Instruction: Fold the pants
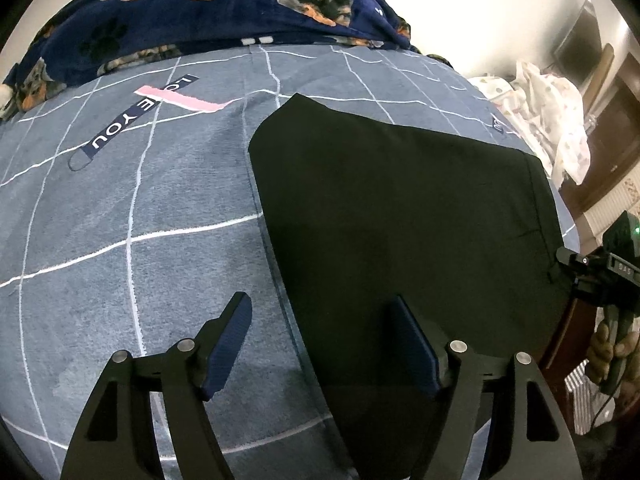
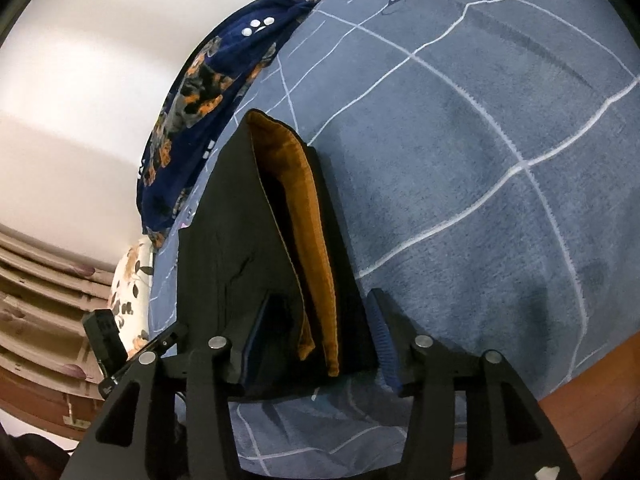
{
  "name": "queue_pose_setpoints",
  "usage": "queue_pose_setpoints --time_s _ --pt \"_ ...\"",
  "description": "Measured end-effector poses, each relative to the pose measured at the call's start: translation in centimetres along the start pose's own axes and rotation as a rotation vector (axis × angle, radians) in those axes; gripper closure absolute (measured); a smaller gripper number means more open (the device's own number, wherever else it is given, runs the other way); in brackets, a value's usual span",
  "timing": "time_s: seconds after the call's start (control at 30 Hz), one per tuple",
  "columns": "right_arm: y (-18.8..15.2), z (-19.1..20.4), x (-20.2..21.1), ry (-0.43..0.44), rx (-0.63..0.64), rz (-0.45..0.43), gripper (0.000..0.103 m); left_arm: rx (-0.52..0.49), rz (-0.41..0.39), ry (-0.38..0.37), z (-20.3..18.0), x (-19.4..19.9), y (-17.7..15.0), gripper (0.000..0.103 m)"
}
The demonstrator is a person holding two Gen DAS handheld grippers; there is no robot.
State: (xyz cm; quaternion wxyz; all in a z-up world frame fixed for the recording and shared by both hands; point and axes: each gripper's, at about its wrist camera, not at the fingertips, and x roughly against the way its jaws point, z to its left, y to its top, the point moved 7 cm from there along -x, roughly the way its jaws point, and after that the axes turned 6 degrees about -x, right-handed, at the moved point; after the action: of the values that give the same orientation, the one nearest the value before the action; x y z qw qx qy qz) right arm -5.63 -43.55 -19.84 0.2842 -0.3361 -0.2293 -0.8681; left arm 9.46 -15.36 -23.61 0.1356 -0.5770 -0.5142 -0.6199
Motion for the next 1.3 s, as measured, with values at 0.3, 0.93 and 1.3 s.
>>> queue_pose_setpoints --time_s 0.3,0.93,1.3 --pt "0.0 0.3 -0.2 0.01 0.006 0.002 0.053 -0.016 0.001 0.019 0.0 -0.1 0.1 0.028" --pt "3.0 2.3 -3.9 0.142 0.079 0.254 0.026 0.081 0.075 -0.359 0.2 -1.5 2.3 0.027" --pt "2.8 4.3 -6.1 0.216 0.17 0.446 0.022 0.074 0.138 -0.572 -1.9 -2.7 3.8 0.027"
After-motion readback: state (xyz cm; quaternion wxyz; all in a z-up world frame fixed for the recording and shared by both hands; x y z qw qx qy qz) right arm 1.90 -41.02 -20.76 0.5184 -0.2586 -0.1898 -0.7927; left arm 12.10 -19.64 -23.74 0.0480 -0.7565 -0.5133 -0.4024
